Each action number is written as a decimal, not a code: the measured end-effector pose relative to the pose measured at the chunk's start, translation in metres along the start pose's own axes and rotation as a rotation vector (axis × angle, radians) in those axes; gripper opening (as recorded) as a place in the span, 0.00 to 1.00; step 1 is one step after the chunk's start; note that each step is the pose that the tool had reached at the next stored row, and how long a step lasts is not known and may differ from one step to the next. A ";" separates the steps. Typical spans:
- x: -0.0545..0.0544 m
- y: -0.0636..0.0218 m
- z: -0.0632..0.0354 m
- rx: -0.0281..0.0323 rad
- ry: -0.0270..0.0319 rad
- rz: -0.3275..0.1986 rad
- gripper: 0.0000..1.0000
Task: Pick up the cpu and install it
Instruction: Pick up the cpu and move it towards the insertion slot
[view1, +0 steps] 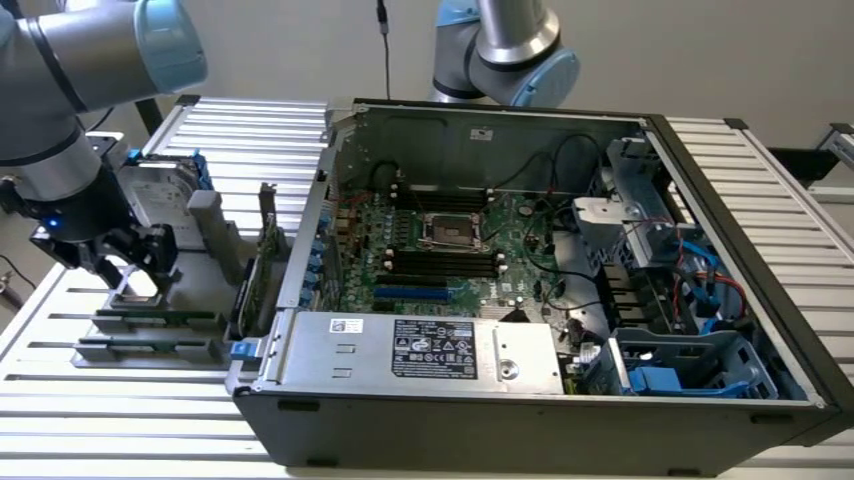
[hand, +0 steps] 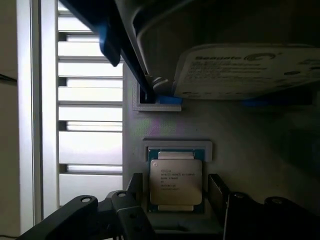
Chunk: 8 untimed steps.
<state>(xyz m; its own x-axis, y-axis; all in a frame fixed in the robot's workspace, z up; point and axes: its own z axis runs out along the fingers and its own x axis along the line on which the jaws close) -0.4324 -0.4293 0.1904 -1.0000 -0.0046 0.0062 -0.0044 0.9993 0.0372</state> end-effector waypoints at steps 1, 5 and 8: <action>0.000 0.0000 0.0003 0.0000 0.0000 0.000 0.64; 0.000 0.0005 0.0013 -0.0001 -0.0001 0.000 0.64; 0.000 0.0010 0.0018 0.0000 0.0000 0.000 0.64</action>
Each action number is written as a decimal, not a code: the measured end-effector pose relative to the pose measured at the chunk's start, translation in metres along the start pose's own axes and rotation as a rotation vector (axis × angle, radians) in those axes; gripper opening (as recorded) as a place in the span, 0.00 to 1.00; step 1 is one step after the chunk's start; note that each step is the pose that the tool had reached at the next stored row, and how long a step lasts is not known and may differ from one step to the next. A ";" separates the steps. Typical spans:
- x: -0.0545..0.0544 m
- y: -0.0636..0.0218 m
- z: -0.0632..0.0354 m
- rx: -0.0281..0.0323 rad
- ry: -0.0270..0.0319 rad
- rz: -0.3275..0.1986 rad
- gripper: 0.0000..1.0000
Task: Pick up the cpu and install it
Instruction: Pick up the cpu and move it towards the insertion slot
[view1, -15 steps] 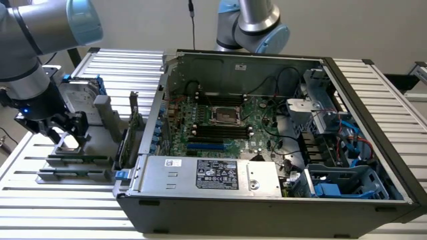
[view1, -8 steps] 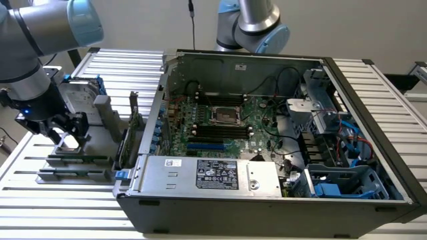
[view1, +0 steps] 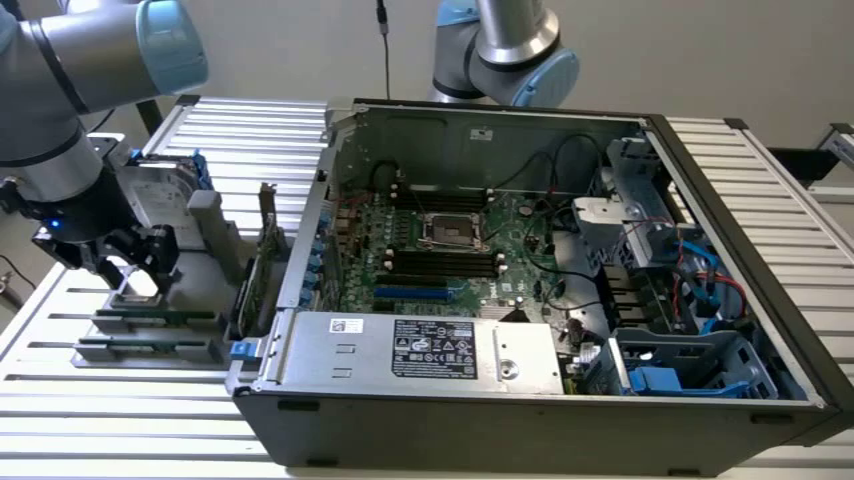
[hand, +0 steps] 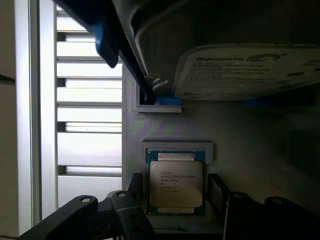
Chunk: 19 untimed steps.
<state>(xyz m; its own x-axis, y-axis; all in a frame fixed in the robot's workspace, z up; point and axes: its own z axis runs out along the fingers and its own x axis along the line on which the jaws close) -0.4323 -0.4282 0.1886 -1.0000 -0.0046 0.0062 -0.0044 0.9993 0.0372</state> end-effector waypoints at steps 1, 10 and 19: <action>0.000 0.0001 0.0002 0.0000 0.0000 0.000 0.64; 0.000 0.0017 0.0025 0.0000 0.0000 0.000 0.64; -0.001 0.0024 0.0033 -0.0001 -0.0001 0.000 0.64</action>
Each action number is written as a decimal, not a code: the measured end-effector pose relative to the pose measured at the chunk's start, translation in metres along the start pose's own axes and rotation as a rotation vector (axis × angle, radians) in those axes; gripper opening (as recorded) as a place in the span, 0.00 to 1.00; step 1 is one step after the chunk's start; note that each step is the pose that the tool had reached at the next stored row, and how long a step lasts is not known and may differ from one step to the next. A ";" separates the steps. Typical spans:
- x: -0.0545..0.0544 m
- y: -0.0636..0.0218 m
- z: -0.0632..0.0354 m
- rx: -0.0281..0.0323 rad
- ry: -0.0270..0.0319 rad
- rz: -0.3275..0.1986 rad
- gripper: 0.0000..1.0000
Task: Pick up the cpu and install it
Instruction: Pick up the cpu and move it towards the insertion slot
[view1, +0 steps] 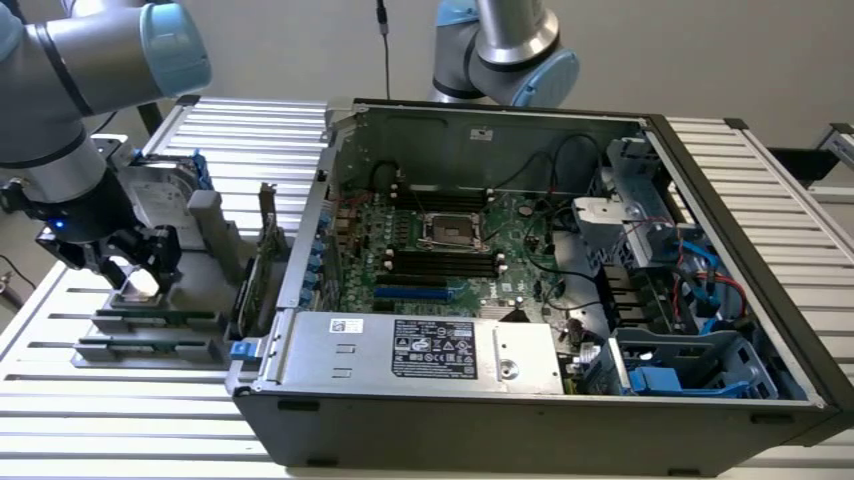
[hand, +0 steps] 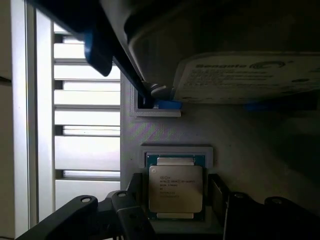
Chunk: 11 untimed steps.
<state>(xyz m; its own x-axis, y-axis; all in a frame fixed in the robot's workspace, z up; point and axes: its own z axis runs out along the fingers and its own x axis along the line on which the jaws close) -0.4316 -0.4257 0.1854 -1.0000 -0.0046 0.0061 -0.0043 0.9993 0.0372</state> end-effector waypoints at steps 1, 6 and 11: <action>0.000 0.0000 0.0000 0.0000 0.0000 0.000 0.64; 0.000 0.0000 0.0000 0.0000 0.0000 0.000 0.64; 0.000 0.0000 -0.0001 0.0001 0.0001 0.000 0.64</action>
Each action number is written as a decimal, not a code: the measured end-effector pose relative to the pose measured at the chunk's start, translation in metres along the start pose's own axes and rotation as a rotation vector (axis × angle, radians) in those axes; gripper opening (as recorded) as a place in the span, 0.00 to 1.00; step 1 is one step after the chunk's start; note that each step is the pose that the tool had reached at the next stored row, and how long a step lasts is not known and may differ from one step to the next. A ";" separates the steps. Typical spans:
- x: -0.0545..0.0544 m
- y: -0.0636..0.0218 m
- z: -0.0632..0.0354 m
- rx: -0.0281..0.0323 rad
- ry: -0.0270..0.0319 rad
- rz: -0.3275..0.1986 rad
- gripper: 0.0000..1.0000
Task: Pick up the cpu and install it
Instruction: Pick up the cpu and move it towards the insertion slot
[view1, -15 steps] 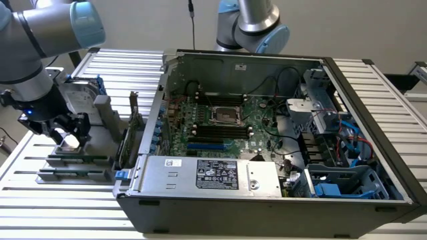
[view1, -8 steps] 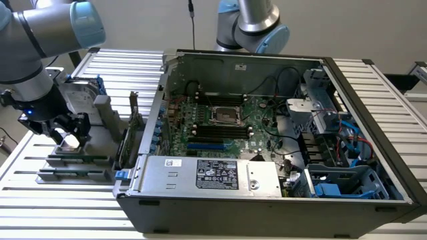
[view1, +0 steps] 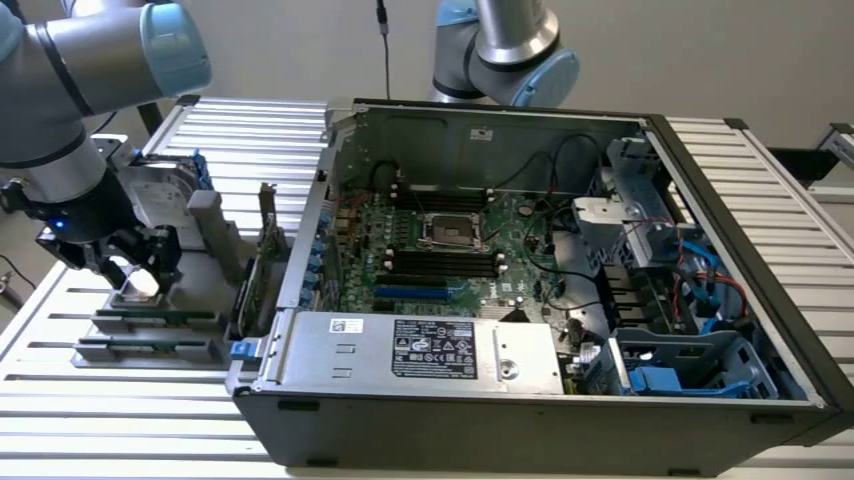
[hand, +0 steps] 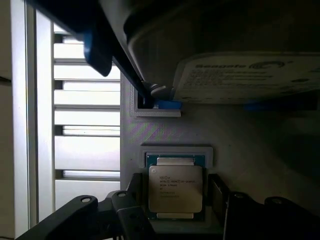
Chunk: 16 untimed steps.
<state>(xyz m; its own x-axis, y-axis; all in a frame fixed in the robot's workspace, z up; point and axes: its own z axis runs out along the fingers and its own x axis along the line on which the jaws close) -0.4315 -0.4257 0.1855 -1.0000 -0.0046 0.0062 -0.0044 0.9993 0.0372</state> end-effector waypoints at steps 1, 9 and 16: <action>0.000 0.0000 0.0000 0.0000 0.0000 0.000 0.62; 0.000 0.0001 0.0001 -0.0001 -0.0001 0.000 0.55; 0.000 0.0001 0.0000 -0.0001 0.0000 0.000 0.55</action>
<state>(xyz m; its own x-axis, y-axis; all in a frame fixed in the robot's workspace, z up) -0.4314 -0.4256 0.1855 -1.0000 -0.0046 0.0062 -0.0044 0.9993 0.0372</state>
